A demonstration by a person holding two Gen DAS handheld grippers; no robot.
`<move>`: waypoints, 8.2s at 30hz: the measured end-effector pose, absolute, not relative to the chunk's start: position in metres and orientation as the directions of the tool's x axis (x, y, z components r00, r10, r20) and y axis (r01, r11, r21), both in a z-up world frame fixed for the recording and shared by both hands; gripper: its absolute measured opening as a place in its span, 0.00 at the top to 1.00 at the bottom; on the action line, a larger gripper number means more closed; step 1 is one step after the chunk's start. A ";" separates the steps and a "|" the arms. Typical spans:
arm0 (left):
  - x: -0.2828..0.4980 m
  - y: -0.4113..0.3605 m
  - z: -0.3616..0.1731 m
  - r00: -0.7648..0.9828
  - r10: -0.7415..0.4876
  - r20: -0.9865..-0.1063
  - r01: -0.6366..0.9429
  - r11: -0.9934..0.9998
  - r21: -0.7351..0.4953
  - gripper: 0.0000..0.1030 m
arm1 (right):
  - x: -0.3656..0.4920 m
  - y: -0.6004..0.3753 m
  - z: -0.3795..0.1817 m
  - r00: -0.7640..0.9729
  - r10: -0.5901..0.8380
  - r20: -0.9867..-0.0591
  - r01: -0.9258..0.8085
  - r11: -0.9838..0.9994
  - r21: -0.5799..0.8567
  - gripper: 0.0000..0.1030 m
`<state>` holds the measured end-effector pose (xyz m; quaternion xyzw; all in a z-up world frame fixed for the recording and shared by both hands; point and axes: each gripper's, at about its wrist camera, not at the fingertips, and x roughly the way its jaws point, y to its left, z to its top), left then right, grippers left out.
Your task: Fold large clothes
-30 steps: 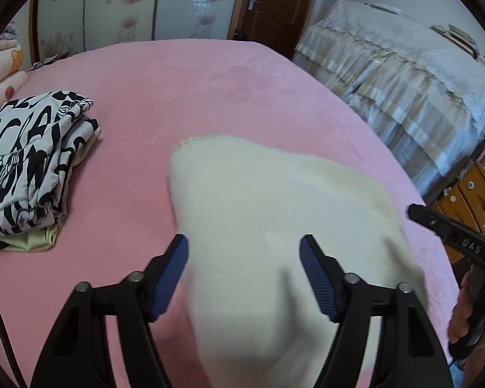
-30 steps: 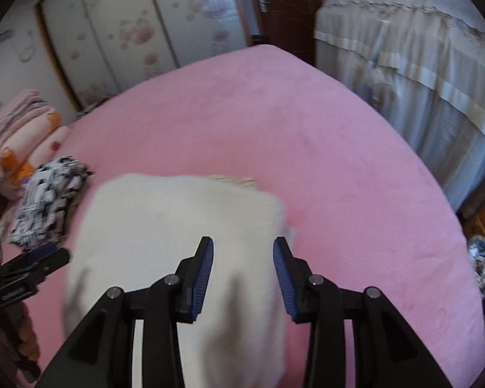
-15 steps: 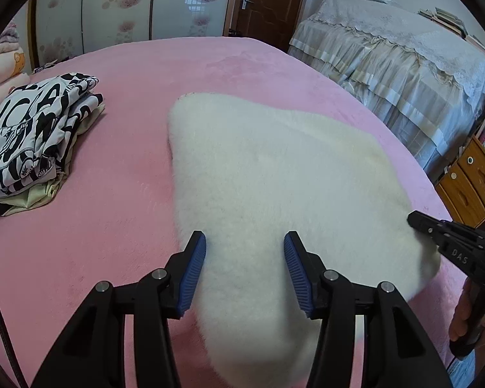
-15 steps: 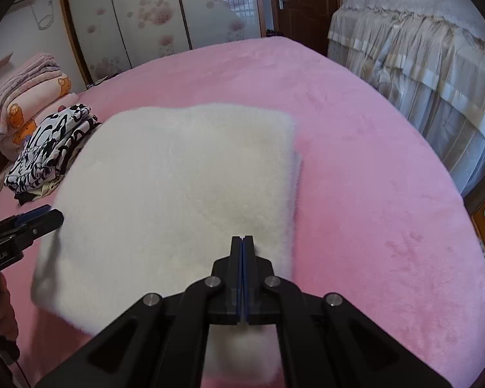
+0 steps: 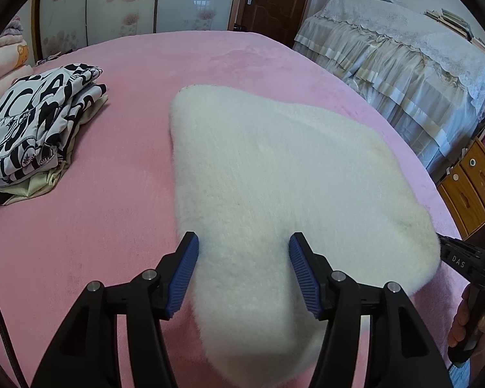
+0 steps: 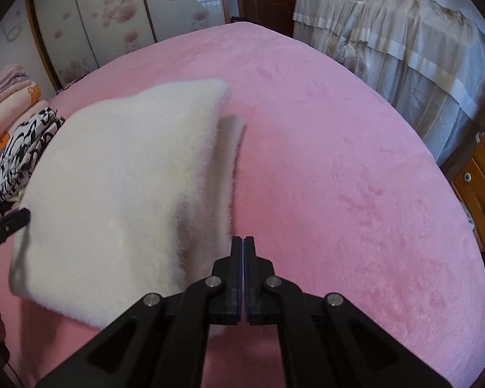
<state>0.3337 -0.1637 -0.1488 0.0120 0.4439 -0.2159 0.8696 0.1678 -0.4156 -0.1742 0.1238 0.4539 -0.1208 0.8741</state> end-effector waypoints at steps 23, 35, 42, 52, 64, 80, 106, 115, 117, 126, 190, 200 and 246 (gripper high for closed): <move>0.263 -0.119 -0.102 0.474 -0.236 -0.848 0.281 0.954 -0.108 0.26 | 0.110 -0.360 -0.098 0.636 -0.098 -0.765 0.233 0.970 0.070 0.58; 0.260 -0.088 -0.100 0.315 -0.363 -0.877 0.273 0.920 -0.282 0.25 | 0.096 -0.356 -0.069 0.655 -0.149 -0.741 0.177 0.983 -0.042 0.27; 0.288 -0.093 -0.104 0.227 -0.434 -0.872 0.321 0.878 -0.354 0.23 | 0.115 -0.403 -0.085 0.563 0.037 -0.825 0.206 0.961 0.184 0.27; 0.364 -0.119 -0.158 0.119 -0.527 -0.842 0.285 0.830 -0.479 0.20 | 0.179 -0.436 -0.158 0.467 0.360 -0.808 0.181 0.855 0.486 0.27; 0.403 -0.136 -0.208 0.067 -0.631 -0.773 0.268 0.758 -0.595 0.08 | 0.242 -0.450 -0.212 0.431 0.466 -0.773 0.164 0.802 0.574 0.22; 0.415 -0.149 -0.223 0.044 -0.634 -0.772 0.306 0.744 -0.594 0.00 | 0.280 -0.431 -0.231 0.433 0.515 -0.740 0.104 0.787 0.608 0.00; 0.322 -0.131 -0.122 0.305 -0.389 -0.869 0.432 0.870 -0.237 0.34 | 0.210 -0.365 -0.164 0.491 0.389 -0.780 0.117 0.858 0.501 0.59; 0.242 -0.015 -0.093 0.254 -0.344 -0.904 0.380 0.895 -0.234 0.34 | 0.153 -0.277 -0.146 0.454 0.462 -0.762 0.095 0.825 0.557 0.59; 0.230 0.012 -0.085 0.255 -0.331 -0.908 0.357 0.905 -0.230 0.34 | 0.147 -0.254 -0.141 0.440 0.482 -0.758 0.074 0.821 0.566 0.59; 0.205 0.132 -0.046 0.309 -0.297 -0.903 0.269 0.938 -0.217 0.34 | 0.157 -0.156 -0.111 0.398 0.551 -0.734 -0.035 0.809 0.587 0.59; 0.567 0.296 -0.021 0.616 -0.028 -0.787 0.108 0.993 0.049 0.91 | 0.526 0.029 -0.118 0.596 0.160 -0.787 -0.148 0.985 0.089 0.93; 0.564 0.300 -0.020 0.628 -0.016 -0.778 0.042 0.999 0.014 0.88 | 0.522 0.026 -0.111 0.589 0.184 -0.787 -0.118 0.983 0.141 0.89; 0.157 0.140 0.056 0.592 -0.107 -0.799 0.064 0.994 -0.086 0.10 | 0.112 -0.125 0.029 0.619 -0.013 -0.785 0.024 1.000 0.002 0.22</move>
